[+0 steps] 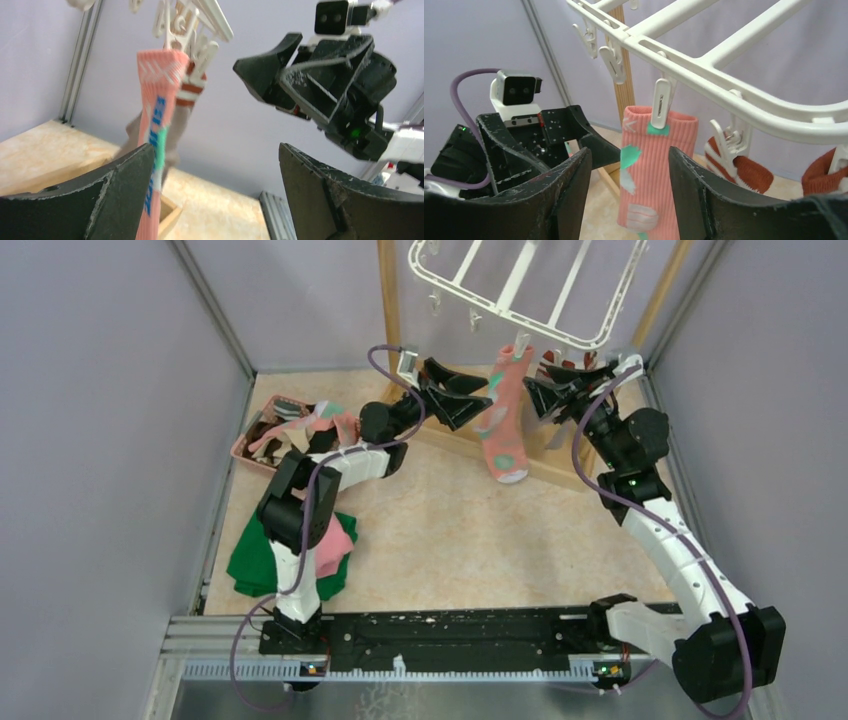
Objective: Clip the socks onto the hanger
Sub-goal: Clamp the sock onto the hanger.
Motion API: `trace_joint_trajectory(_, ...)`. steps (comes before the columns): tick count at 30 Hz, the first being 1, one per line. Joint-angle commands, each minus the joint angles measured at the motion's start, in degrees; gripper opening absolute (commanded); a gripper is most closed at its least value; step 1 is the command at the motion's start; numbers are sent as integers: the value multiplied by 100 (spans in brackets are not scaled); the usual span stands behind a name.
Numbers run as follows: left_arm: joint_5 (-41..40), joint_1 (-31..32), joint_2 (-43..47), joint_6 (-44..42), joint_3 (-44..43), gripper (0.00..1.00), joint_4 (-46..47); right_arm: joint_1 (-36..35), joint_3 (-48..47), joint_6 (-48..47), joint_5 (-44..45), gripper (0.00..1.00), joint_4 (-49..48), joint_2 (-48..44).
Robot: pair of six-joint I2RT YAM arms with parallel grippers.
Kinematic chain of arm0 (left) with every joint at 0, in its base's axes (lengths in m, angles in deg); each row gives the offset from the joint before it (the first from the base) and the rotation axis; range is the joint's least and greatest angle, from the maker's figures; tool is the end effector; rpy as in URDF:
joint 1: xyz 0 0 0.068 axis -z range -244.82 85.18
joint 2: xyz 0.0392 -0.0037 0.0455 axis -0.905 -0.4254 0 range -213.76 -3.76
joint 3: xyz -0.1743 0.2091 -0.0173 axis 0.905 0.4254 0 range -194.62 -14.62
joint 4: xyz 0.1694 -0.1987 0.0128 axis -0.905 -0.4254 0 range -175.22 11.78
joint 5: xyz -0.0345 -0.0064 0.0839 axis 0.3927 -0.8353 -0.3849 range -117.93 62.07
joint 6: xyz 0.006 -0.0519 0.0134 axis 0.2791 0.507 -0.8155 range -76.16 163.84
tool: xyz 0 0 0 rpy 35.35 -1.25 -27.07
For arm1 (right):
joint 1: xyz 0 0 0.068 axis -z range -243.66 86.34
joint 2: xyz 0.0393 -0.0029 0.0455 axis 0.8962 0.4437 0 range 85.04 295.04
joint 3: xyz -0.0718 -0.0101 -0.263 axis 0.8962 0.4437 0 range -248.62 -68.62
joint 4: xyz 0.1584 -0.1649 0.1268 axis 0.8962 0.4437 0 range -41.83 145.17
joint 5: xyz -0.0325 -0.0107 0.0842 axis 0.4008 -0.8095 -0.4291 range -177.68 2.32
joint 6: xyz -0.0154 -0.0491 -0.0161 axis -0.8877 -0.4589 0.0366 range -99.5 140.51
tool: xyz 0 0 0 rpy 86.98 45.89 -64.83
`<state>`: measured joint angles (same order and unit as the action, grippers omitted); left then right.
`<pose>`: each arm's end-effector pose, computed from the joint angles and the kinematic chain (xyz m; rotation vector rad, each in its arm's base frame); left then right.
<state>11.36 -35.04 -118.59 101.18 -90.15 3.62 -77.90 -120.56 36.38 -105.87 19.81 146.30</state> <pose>0.3649 -0.2348 0.3130 0.4978 1.0529 -1.6512 0.2362 0.0714 0.3997 -0.2632 1.2550 0.6496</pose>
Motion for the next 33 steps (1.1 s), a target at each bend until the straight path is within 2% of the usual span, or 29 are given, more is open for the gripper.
trace_joint_trajectory(1, 191, -87, 950, -934, 1014, 98, 266, -42, 207, -226, -280, 58, 70, -400)
trace_joint_trajectory(4, 167, -123, 1642, -1870, 1815, 97, -480, -44, 552, -250, -515, 58, -3, -699)
trace_joint_trajectory(8, -128, -196, 2625, -3226, 2546, 97, -2070, -58, 1036, -332, -831, 59, -79, -1042)
trace_joint_trajectory(12, -625, -387, 3455, -4162, 2683, 98, -4069, -121, 1608, -308, -1050, 61, -450, -1322)
trace_joint_trajectory(15, -1505, -526, 3829, -4517, 2623, 99, -5480, -222, 2161, -180, -1235, 63, -958, -1378)
trace_joint_trajectory(19, -2156, -867, 4032, -4430, 2749, 99, -5939, -360, 2728, -214, -1226, 64, -1176, -1384)
trace_joint_trajectory(25, -2725, -1552, 3599, -3517, 2882, 99, -5889, -360, 3240, 106, -1163, 64, -1598, -1290)
trace_joint_trajectory(28, -3203, -1784, 3151, -2871, 2715, 98, -6065, -360, 3276, 266, -1092, 64, -1785, -1076)
trace_joint_trajectory(33, -4087, -1827, 2675, -2684, 2139, 92, -6867, -360, 3278, 391, -1058, 64, -1916, -844)
